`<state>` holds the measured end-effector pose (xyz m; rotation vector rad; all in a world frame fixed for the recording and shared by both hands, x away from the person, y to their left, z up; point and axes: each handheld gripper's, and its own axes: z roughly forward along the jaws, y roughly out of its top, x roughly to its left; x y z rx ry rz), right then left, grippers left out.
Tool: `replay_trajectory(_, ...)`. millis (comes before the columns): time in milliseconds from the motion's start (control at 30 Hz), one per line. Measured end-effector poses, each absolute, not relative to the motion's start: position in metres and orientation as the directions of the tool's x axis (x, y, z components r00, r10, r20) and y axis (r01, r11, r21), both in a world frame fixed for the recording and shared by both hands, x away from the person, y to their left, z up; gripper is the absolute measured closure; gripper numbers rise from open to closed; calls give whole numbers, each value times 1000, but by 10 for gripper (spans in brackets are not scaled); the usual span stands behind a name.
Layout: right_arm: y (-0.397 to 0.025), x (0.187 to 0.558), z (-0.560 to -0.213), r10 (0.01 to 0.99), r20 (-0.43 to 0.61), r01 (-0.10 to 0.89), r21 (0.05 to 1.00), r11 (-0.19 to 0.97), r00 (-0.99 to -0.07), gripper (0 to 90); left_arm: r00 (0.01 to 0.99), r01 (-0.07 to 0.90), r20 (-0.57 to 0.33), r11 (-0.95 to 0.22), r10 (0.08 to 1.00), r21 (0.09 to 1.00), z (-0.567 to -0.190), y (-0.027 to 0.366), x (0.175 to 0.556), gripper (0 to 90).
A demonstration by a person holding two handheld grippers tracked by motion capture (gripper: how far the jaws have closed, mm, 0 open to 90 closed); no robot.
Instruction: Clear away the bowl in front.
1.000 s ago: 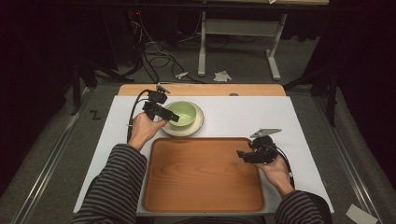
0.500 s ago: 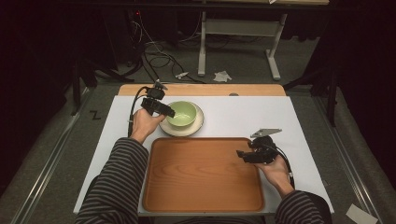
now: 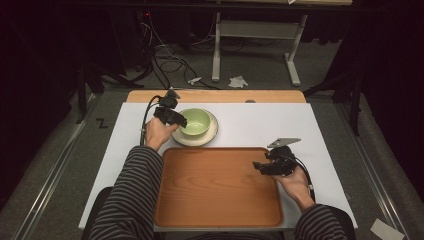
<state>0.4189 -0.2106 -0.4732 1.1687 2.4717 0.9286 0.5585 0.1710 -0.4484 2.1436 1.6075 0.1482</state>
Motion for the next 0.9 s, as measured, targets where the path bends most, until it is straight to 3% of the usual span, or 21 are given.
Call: replay_trajectory(900,-210,419,-475,759,43,604,635,481,-649,384,341,900,-196,-259,919,351,-464,163,565,677)
